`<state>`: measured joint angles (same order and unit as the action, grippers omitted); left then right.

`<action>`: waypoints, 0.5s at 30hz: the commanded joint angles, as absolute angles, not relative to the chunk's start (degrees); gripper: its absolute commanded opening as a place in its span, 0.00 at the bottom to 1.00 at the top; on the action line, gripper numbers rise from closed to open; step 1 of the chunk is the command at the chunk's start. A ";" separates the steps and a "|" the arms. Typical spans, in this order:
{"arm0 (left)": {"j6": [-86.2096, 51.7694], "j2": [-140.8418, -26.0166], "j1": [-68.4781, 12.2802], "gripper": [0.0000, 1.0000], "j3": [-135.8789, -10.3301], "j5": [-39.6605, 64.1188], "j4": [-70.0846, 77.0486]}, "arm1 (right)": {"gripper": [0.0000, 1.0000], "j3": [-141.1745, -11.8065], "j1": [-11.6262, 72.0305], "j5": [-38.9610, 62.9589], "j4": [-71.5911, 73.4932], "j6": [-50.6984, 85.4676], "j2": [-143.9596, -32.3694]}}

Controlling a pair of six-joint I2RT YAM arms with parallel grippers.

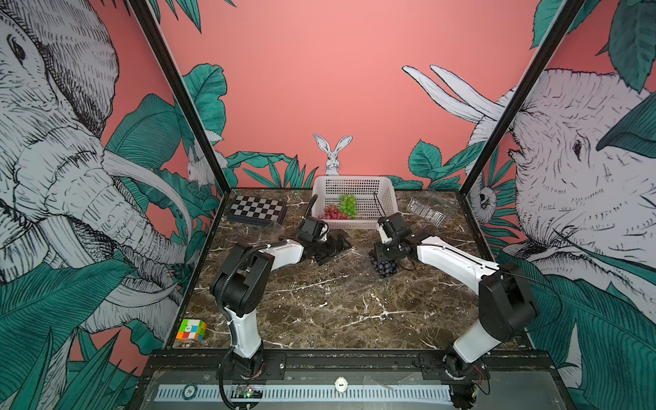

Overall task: Pack grapes into containers
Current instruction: Adjust the grape in the packing box.

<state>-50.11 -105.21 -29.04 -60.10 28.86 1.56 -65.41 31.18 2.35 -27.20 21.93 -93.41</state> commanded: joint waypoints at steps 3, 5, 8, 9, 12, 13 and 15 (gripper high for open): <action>-49.13 -105.31 -28.52 0.99 -60.91 27.25 -1.43 | 0.33 -65.58 31.44 -0.40 -28.65 20.65 -97.09; -49.15 -105.27 -28.47 0.99 -60.82 27.24 -1.45 | 0.32 -66.10 31.38 -1.81 -28.89 20.22 -98.13; -48.72 -105.14 -28.36 0.99 -60.91 26.99 -1.89 | 0.32 -67.71 31.38 -3.07 -30.35 19.48 -99.55; -48.53 -105.06 -28.31 1.00 -61.08 26.98 -2.17 | 0.32 -68.09 31.38 -3.05 -30.57 19.34 -99.51; -47.92 -104.93 -28.13 0.99 -61.66 26.93 -3.02 | 0.33 -68.55 31.38 -2.32 -30.62 19.39 -98.03; -47.49 -104.70 -28.04 0.99 -62.11 26.98 -3.70 | 0.35 -68.60 31.38 -2.00 -30.67 19.43 -97.15; -46.42 -104.29 -28.04 0.99 -63.02 27.28 -4.60 | 0.40 -68.73 31.38 -1.59 -31.06 19.49 -95.43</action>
